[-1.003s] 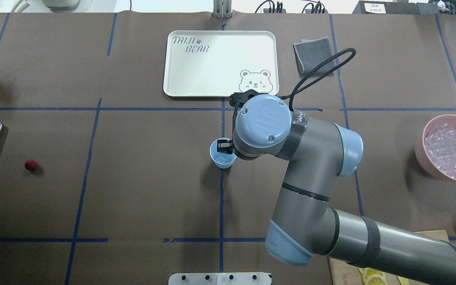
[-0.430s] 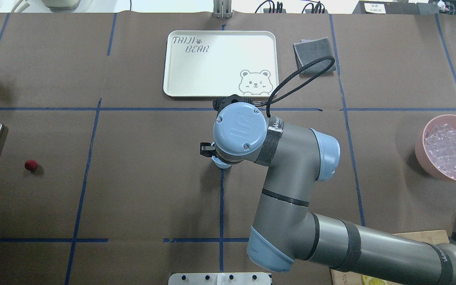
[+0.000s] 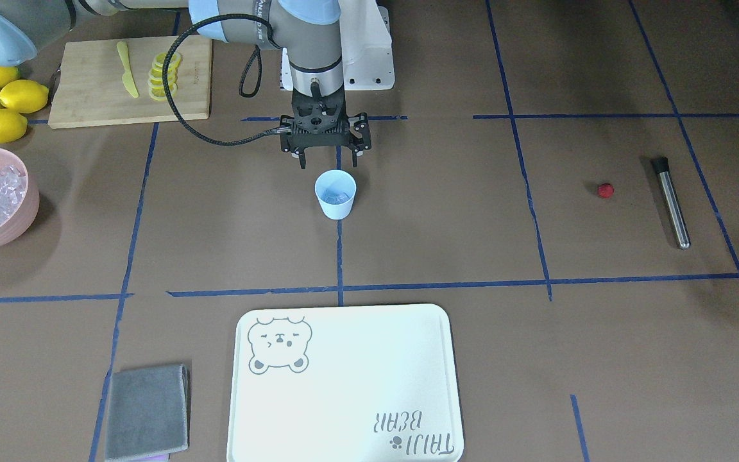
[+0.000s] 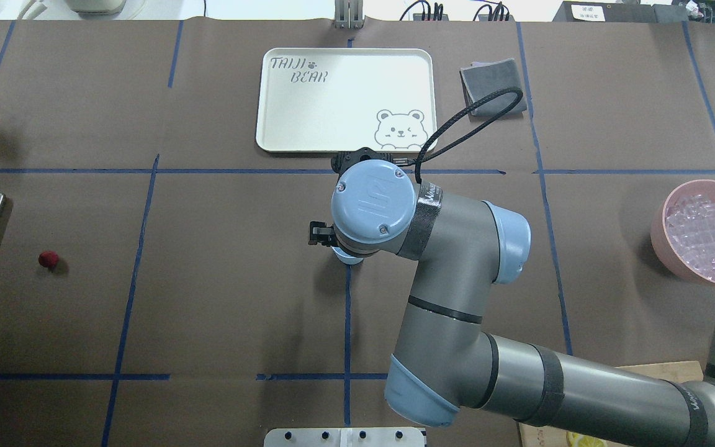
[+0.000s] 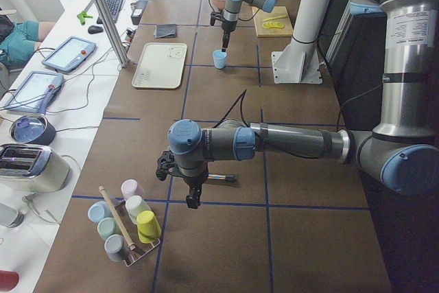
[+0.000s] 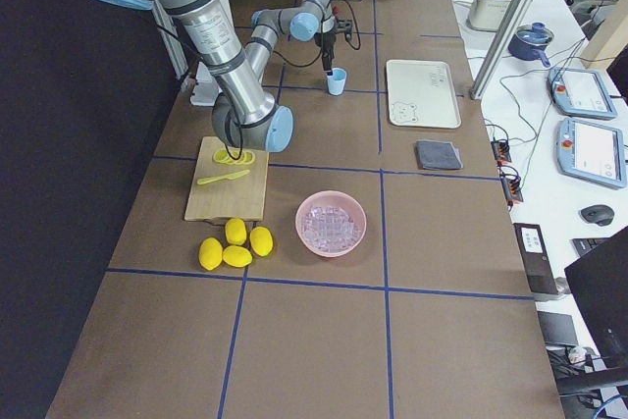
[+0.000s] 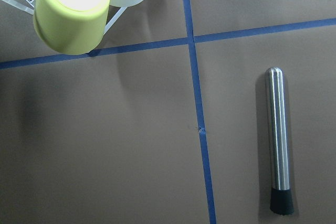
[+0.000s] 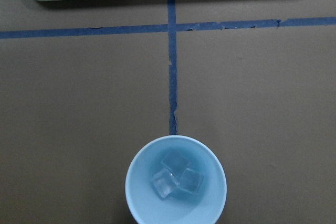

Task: Mash ice and strawberries in cup
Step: 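Drop the cube into the cup and withdraw the right arm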

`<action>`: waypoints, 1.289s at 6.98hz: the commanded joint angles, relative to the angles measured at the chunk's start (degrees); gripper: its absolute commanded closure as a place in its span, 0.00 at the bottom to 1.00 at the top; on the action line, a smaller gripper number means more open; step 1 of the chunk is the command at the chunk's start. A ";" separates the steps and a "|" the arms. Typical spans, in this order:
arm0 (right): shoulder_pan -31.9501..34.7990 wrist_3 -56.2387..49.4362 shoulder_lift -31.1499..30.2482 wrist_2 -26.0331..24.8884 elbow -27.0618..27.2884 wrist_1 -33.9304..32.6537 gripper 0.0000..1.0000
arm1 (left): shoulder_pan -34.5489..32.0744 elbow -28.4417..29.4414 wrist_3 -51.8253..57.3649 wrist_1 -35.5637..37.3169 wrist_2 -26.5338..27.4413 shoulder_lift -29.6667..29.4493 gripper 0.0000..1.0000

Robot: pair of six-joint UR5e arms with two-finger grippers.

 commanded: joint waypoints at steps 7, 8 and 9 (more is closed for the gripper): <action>31.53 -45.30 -18.57 22.59 1.50 0.28 0.01 | 1.76 -1.16 -0.57 0.00 0.27 -0.96 0.00; 36.62 -53.23 -23.93 24.87 2.99 0.28 0.01 | 1.76 -1.24 -0.31 -0.26 0.35 -1.40 0.00; 41.63 -62.01 -30.16 28.03 4.48 0.28 0.01 | 1.67 -1.24 -0.48 -3.14 0.35 -1.58 0.00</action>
